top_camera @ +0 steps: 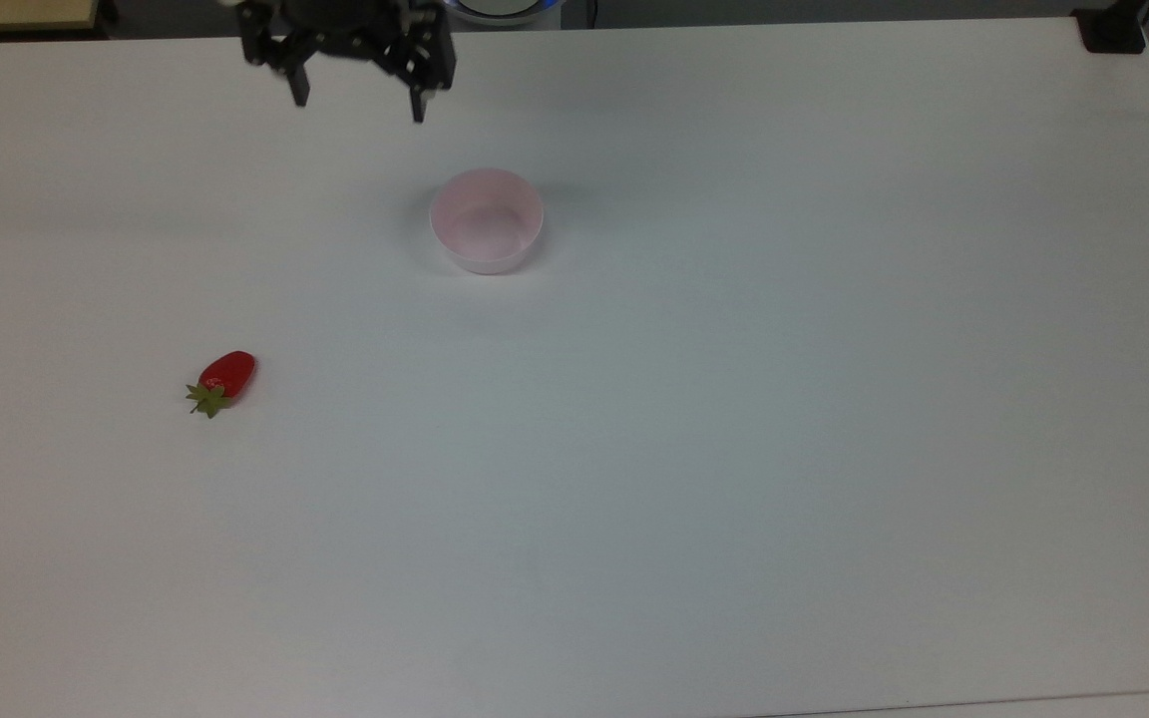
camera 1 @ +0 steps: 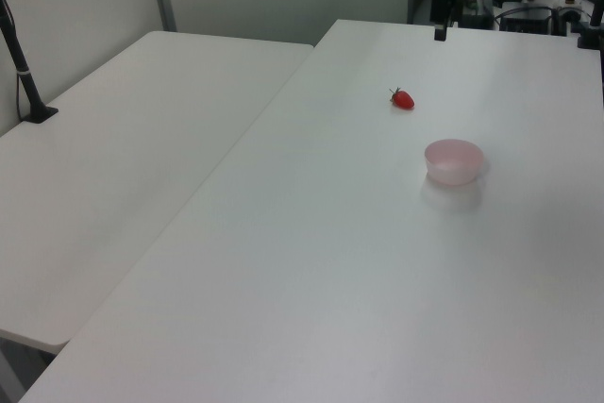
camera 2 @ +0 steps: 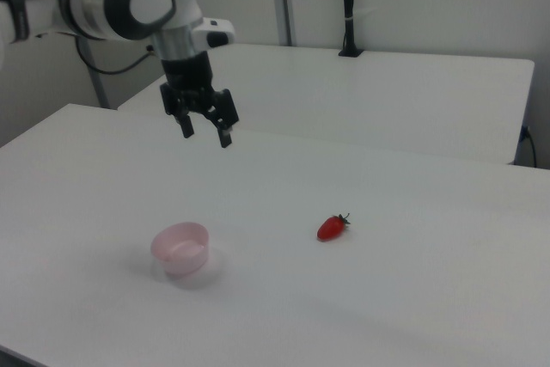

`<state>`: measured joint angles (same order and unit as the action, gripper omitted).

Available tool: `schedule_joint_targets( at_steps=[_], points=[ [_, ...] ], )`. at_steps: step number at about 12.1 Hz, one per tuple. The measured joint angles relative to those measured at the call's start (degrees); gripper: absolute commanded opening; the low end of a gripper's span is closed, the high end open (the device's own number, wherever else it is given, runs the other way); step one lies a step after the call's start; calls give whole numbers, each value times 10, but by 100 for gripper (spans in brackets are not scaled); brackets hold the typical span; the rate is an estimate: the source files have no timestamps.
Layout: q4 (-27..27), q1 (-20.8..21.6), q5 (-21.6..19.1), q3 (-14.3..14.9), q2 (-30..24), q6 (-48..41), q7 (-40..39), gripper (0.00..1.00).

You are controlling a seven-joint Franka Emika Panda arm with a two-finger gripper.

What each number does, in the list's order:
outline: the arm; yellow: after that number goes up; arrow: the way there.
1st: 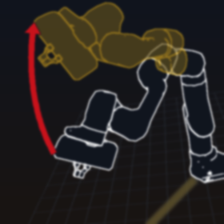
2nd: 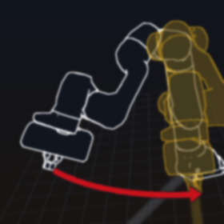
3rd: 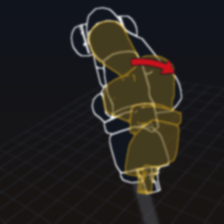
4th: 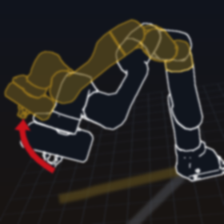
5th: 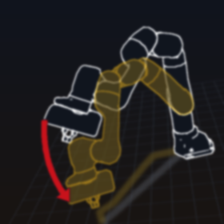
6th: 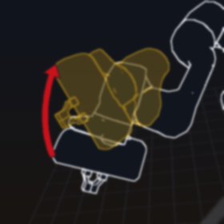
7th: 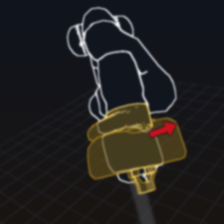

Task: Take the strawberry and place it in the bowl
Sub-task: 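Move the open gripper over the red strawberry and lower it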

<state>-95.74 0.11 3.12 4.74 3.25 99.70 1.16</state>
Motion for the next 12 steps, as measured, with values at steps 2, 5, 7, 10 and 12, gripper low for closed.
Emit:
schedule_joint_targets(
  at_steps=[2, 5, 7, 10, 12],
  points=[
    [10, -16, 0, 0, 31, 20, 0, 100],
    [16, -41, 0, 1, 67, 60, 12, 100],
    [18, -61, 0, 1, 92, 92, 45, 95],
    [19, -86, 1, 2, 148, 163, 109, 92],
    [22, -91, 19, 2, 185, 221, 157, 90]
  ],
)
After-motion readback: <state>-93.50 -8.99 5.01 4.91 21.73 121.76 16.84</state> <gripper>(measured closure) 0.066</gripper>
